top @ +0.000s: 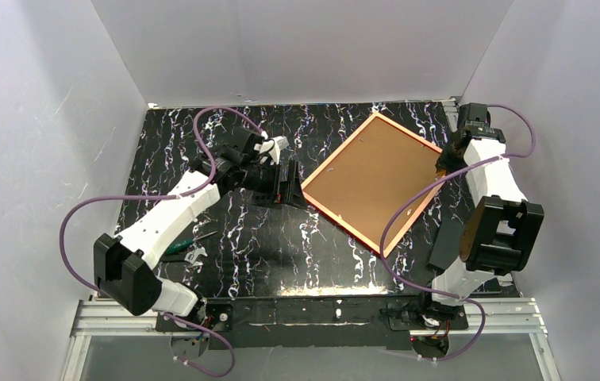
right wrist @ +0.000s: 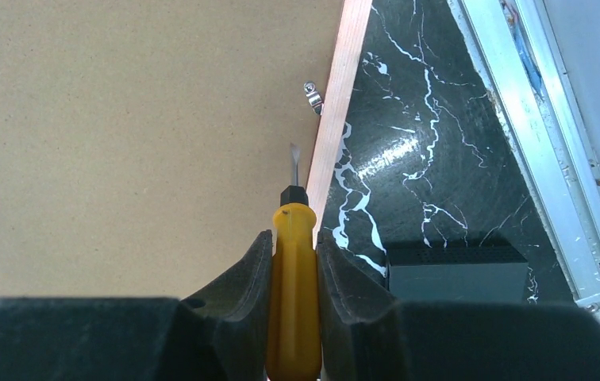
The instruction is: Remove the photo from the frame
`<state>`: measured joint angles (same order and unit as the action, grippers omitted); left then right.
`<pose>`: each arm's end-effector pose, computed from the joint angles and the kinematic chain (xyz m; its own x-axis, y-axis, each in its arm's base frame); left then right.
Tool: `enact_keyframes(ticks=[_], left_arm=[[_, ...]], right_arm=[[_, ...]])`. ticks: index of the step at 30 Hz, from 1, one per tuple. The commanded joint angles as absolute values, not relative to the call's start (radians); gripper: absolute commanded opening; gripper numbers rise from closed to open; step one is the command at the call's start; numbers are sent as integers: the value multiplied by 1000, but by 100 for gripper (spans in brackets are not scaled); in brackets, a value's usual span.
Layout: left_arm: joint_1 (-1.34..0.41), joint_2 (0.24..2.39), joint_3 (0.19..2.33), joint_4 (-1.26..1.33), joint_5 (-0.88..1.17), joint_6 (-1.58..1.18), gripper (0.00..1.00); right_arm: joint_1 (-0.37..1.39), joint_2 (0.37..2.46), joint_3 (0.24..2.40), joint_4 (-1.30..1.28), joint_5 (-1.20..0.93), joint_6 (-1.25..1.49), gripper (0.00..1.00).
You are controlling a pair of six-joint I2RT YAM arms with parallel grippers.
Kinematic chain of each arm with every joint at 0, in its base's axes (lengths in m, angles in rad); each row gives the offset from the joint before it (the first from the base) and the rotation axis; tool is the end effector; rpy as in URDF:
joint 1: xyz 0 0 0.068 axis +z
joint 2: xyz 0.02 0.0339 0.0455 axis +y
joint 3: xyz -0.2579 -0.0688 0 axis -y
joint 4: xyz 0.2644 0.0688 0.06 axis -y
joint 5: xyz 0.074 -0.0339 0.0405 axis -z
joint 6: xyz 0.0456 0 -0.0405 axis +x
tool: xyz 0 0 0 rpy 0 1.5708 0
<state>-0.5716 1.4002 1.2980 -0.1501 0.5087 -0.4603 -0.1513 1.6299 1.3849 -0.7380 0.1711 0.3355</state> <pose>0.2870 -0.2110 0.3720 -0.5742 -0.0920 -0.8135 0.6854 0.4895 -0.5391 0.3668 -0.0638 0.2661 -0.6972 0.4345 -0.5703 0.4992 0.8651 0.0488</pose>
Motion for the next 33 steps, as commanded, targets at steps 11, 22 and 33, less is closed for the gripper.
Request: enact_keyframes(ticks=[11, 22, 33], left_arm=[[-575, 1441, 1293, -182, 577, -500, 92], [-575, 1447, 1289, -179, 572, -499, 92], [-575, 1455, 1291, -180, 578, -503, 92]], right_arm=[[-182, 1741, 1474, -718, 192, 314, 1], [-204, 1824, 1574, -731, 167, 313, 1], [-206, 1856, 1550, -738, 174, 323, 1]])
